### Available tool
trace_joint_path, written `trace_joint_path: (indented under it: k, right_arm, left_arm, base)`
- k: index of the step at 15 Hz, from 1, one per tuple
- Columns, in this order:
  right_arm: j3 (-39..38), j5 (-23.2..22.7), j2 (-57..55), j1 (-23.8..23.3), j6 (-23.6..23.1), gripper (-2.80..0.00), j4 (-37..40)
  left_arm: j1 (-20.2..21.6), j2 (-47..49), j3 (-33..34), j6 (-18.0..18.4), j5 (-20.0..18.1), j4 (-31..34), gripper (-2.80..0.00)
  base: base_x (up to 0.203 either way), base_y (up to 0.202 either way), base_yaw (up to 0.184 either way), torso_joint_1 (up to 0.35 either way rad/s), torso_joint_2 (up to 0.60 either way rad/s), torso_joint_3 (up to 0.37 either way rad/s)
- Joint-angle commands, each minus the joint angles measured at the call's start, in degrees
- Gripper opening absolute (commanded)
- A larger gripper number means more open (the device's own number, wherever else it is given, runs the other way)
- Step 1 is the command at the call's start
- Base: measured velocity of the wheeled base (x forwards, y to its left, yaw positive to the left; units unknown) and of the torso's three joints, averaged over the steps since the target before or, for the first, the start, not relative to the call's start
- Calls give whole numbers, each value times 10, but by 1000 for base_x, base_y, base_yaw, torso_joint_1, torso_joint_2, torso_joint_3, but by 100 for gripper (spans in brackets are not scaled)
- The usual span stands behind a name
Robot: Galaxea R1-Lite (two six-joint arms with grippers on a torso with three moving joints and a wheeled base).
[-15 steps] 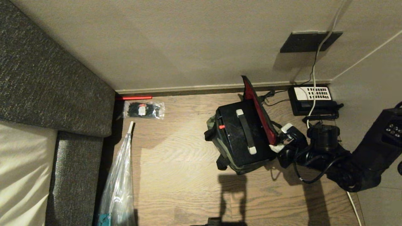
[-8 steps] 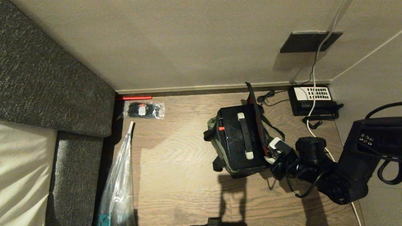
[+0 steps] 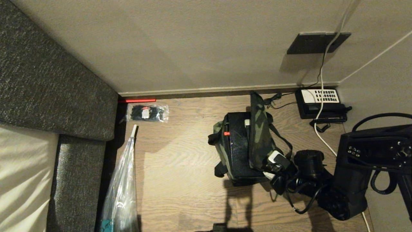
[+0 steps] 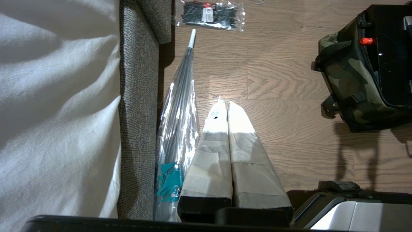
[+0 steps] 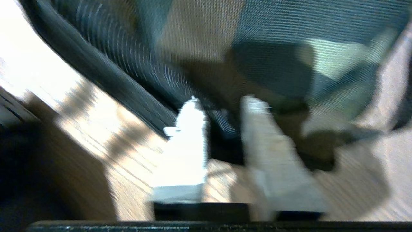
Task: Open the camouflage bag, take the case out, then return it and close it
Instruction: Close the top of the storage box
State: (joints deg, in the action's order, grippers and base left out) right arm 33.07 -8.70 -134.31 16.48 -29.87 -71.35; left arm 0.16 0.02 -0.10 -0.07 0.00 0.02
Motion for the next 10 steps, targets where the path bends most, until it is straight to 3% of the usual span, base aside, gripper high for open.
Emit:
trace_joint_path:
  k: [1, 6, 10]
  right_arm:
    - [8, 0, -2, 13, 22, 0, -25]
    - [6, -1, 65, 1, 30, 0, 9]
    - [9, -1, 117, -24, 64, 0, 26]
  left_arm:
    - [0, -2, 0, 0, 0, 0, -280]
    - [0, -2, 0, 0, 0, 0, -280]
    - [0, -2, 0, 0, 0, 0, -280]
  base:
    - [0, 0, 0, 0, 0, 0]
    - [0, 0, 0, 0, 0, 0]
    - [0, 0, 0, 0, 0, 0]
